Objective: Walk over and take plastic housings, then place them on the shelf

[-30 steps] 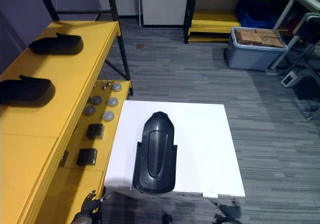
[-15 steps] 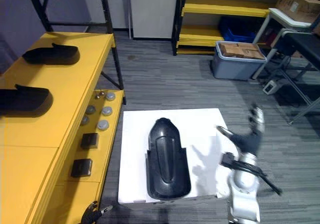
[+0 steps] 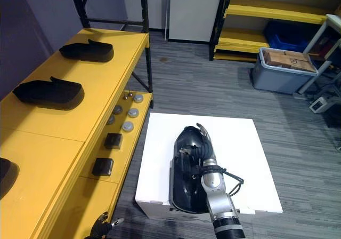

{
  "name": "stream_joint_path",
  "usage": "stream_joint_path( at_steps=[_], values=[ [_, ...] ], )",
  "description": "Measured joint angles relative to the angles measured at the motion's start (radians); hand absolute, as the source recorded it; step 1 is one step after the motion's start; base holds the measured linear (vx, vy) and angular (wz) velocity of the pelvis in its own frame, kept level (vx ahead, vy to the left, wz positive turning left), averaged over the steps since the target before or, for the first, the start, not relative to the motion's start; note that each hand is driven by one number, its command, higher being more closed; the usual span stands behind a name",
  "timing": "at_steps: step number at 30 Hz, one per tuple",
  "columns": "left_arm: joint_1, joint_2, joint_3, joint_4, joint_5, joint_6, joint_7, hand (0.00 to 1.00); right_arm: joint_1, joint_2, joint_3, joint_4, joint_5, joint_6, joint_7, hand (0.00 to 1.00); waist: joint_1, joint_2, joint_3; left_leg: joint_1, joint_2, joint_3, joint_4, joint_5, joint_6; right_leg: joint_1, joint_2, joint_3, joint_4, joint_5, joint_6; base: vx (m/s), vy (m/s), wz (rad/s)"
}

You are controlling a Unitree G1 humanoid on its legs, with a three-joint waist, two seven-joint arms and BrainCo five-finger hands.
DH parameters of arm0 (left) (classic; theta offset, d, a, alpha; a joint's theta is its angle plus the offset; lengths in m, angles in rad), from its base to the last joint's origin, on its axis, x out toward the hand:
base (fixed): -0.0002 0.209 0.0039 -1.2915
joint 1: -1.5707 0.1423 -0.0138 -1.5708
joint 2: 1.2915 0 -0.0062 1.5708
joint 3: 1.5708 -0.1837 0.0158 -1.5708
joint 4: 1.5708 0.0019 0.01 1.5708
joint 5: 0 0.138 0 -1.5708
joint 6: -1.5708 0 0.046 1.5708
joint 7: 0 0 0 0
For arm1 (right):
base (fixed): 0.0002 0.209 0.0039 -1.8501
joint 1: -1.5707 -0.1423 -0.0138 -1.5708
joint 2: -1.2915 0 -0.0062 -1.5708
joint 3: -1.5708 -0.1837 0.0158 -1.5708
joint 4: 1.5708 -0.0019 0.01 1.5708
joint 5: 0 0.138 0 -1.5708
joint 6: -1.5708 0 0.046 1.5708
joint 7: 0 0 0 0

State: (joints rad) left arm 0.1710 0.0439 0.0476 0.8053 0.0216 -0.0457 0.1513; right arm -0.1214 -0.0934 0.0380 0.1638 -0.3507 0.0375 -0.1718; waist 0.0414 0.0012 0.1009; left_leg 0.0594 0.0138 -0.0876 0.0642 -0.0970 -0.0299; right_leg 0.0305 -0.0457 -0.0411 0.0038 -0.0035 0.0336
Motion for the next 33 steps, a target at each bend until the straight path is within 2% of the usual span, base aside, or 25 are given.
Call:
stream_joint_path(
  at_steps=[5, 9, 18, 27, 28, 33],
  values=[
    [-0.001, -0.010, 0.001, 0.000, 0.002, 0.004, 0.012, 0.00, 0.030, 0.077, -0.071, 0.001, -0.157, 0.062, -0.051, 0.00, 0.001, 0.001, 0.001, -0.002, 0.005, -0.003, -0.010, 0.013, -0.011, 0.013, 0.005, -0.004, -0.037, 0.024, -0.004, 0.00, -0.004, 0.01],
    [-0.001, -0.010, -0.002, 0.000, 0.002, 0.010, 0.017, 0.00, 0.062, 0.100, -0.110, 0.001, -0.214, 0.086, -0.087, 0.00, -0.003, 0.002, 0.001, 0.001, 0.008, -0.020, -0.014, 0.015, -0.012, 0.028, 0.008, -0.023, -0.052, 0.031, -0.007, -0.03, -0.009, 0.12],
    [-0.003, -0.001, -0.033, 0.001, 0.003, 0.010, 0.020, 0.00, 0.089, 0.115, -0.118, 0.006, -0.236, 0.100, -0.129, 0.00, -0.002, 0.002, 0.001, 0.010, 0.032, -0.021, -0.043, 0.025, -0.023, 0.040, 0.031, -0.027, -0.088, 0.056, -0.019, -0.01, -0.003, 0.01],
    [-0.014, 0.002, -0.034, 0.021, 0.002, 0.012, 0.017, 0.00, 0.127, 0.134, -0.118, -0.004, -0.189, 0.099, -0.094, 0.00, -0.002, 0.002, 0.001, 0.017, 0.042, -0.016, -0.050, 0.025, -0.024, 0.041, 0.040, -0.024, -0.089, 0.056, -0.019, 0.02, -0.005, -0.01],
    [-0.014, 0.002, -0.034, 0.021, 0.002, 0.013, 0.016, 0.00, 0.127, 0.131, -0.118, -0.004, -0.186, 0.099, -0.085, 1.00, -0.002, 0.002, 0.001, 0.017, 0.041, -0.016, -0.050, 0.025, -0.024, 0.041, 0.040, -0.024, -0.089, 0.056, -0.019, 0.00, 0.000, 0.00],
    [-0.016, 0.003, -0.034, 0.022, 0.004, 0.022, -0.007, 0.00, 0.120, 0.116, -0.161, -0.006, -0.197, 0.099, -0.028, 1.00, -0.002, 0.001, 0.000, 0.019, 0.042, -0.018, -0.049, 0.025, -0.024, 0.045, 0.040, -0.027, -0.089, 0.056, -0.019, 0.00, 0.000, 0.00]
  ],
)
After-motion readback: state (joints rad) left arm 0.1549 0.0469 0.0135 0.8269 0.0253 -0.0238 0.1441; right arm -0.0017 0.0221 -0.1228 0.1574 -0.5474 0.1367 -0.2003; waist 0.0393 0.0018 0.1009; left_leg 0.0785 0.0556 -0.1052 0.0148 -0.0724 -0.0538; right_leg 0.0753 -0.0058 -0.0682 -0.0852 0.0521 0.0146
